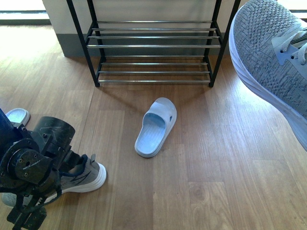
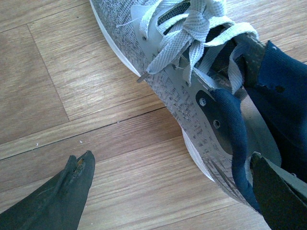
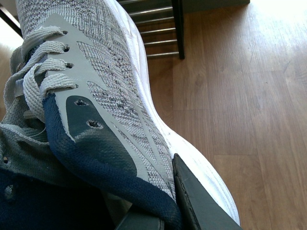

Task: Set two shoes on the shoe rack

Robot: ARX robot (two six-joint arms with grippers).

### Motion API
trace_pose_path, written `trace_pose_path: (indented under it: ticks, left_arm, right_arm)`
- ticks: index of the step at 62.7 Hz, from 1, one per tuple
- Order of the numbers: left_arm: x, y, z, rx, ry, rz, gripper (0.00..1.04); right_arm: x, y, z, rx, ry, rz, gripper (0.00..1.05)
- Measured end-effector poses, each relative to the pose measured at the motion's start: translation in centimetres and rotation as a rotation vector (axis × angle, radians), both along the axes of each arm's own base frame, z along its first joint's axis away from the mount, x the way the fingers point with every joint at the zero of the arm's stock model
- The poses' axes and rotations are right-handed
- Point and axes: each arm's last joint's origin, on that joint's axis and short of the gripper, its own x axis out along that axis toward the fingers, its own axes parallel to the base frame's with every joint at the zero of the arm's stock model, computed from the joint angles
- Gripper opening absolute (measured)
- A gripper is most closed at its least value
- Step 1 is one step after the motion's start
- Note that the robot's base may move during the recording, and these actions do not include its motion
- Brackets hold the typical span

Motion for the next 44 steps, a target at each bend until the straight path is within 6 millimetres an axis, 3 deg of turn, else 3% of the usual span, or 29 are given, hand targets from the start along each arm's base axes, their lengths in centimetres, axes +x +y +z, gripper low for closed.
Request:
trace_pose_path:
  ticks: [23,37,44]
  left_arm:
    - [4.5,-0.1,-1.7,-0.051,-0.014,-0.059,0.95]
    - [4.6,-0.5,-3.7,-0.056,0.042,-0.060,0.95]
    - [4.8,-0.5,-5.0,-0.057,0.067,-0.057,0.79]
  right_arm:
    - [0.0,0.0,0.0,0.000,0.000,0.000,0.01]
    - [0.0,0.0,0.0,0.000,0.000,0.000,0.01]
    - [0.0,0.0,0.0,0.000,0.000,0.000,0.01]
